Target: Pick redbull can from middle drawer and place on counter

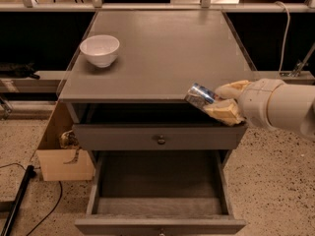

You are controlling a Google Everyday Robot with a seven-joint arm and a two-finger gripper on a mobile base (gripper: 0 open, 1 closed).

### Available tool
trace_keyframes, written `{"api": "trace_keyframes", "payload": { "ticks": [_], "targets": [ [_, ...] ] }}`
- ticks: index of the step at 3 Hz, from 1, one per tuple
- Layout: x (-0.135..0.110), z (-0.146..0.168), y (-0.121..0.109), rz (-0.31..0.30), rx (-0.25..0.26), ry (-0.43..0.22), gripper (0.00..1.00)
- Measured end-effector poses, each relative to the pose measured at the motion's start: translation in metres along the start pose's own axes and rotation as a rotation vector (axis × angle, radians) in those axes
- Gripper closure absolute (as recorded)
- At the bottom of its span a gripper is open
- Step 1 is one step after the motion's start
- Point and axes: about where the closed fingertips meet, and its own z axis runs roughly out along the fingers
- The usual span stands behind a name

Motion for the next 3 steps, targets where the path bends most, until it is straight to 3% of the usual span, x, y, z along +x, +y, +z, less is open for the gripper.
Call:
{"api": "trace_keyframes", "payload": {
  "ticks": [2, 3],
  "targets": [
    [-0.046, 0.034, -0.026, -0.115, -0.013, 0.01, 1.0],
    [-0.062, 0.069, -0.038, -0.164, -0.029, 0.032, 1.0]
  ]
}}
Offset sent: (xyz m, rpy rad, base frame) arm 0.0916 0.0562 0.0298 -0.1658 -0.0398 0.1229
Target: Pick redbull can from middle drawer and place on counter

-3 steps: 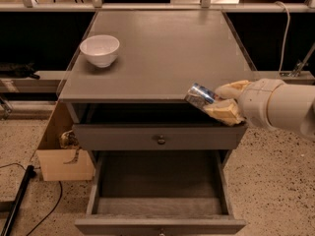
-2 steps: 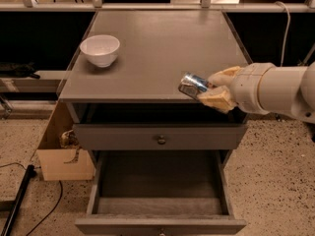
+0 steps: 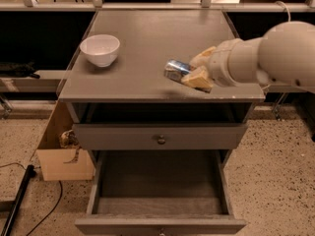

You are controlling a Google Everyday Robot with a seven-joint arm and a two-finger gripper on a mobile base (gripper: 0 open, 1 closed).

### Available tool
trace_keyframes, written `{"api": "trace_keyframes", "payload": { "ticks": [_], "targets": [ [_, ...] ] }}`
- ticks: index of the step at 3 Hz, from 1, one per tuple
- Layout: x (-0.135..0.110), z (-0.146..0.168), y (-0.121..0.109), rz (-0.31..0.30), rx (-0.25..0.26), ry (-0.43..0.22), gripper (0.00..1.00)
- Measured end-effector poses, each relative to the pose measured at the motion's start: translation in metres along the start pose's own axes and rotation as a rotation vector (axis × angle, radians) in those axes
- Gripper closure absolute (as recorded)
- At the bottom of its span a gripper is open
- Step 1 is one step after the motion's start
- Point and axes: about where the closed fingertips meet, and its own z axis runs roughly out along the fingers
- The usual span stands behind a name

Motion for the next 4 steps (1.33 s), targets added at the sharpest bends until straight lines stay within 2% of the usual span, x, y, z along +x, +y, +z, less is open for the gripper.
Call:
{"api": "trace_keyframes", "payload": {
  "ticks": [1, 3, 4],
  "targets": [
    [-0.006, 0.029, -0.013, -0.027, -0.012, 0.019, 1.0],
    [0.001, 0.074, -0.027, -0.065, -0.025, 0.052, 1.0],
    [0.002, 0.077, -0.028, -0.067, -0.027, 0.054, 0.85]
  ]
}}
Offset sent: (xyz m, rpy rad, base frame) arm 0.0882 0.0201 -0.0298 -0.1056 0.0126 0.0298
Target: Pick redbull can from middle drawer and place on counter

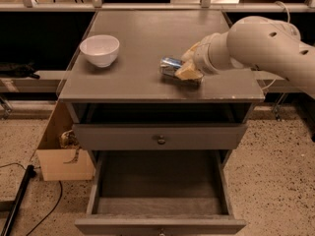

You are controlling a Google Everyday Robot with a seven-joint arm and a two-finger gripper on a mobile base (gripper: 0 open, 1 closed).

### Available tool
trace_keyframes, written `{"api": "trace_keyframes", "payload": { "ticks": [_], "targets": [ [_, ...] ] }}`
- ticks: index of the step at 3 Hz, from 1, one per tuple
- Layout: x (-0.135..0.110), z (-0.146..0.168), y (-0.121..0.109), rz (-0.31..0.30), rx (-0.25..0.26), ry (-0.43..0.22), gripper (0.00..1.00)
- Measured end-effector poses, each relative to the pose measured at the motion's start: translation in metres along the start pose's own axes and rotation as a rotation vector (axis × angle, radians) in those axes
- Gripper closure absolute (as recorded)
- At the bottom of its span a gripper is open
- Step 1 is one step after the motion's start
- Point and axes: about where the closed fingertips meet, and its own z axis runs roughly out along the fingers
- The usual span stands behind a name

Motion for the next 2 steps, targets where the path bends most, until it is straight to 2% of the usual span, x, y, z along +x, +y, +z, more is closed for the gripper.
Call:
{"api": "trace_keyframes", "payload": {
  "ticks": [2],
  "targets": [
    [-0.0001, 0.0, 0.0, 0.0, 0.0, 0.0, 0.37]
  ]
}}
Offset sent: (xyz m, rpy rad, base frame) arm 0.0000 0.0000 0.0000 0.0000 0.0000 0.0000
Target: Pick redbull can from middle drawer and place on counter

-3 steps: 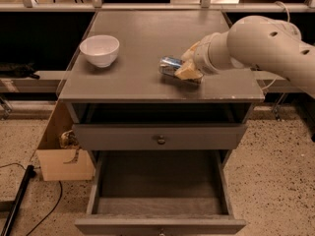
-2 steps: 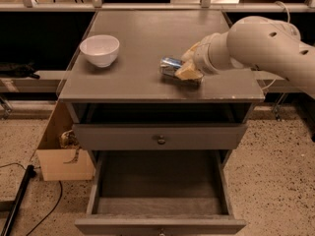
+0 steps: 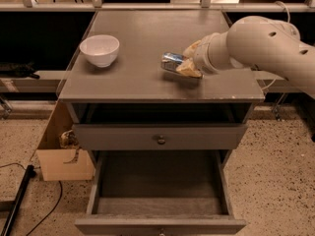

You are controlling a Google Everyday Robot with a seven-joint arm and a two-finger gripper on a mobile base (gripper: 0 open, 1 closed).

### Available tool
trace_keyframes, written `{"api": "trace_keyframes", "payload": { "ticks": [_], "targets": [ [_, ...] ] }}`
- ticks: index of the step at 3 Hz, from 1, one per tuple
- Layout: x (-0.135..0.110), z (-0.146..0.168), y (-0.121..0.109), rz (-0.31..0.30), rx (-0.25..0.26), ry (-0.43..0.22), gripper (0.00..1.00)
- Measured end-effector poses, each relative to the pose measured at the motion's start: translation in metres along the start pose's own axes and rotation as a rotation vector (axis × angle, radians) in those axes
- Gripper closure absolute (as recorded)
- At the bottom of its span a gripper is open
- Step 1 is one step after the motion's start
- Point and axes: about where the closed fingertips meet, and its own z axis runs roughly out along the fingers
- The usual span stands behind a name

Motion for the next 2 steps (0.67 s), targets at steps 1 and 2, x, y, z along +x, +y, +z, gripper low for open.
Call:
{"api": "trace_keyframes", "payload": {
  "ticks": [1, 2],
  "targets": [
    [0.0, 0.0, 0.0, 0.0, 0.0, 0.0, 0.15],
    [-0.0001, 0.0, 0.0, 0.0, 0.0, 0.0, 0.0]
  ]
}}
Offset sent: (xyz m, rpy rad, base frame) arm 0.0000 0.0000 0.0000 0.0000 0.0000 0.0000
